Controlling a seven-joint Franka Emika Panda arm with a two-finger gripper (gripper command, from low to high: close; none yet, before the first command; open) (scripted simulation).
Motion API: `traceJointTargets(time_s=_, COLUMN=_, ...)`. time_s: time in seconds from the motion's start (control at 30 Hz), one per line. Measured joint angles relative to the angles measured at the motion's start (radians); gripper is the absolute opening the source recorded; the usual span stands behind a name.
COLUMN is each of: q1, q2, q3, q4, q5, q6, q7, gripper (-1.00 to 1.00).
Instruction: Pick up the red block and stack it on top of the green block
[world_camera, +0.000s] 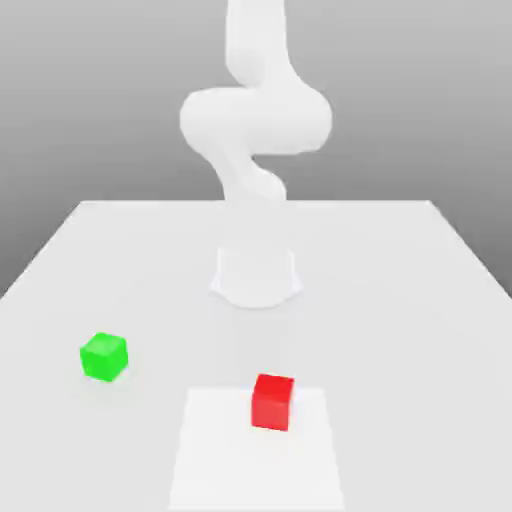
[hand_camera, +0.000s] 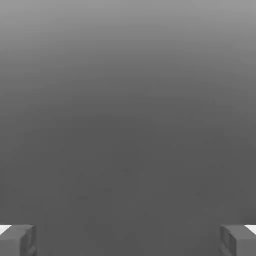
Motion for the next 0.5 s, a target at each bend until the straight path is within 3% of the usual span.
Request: traceJointTargets(time_s=0.5, q1=0.234, q2=0.399, q3=-0.207, q4=-0.3, q5=-0.007, q6=0.271, q7=-0.692, gripper=0.0)
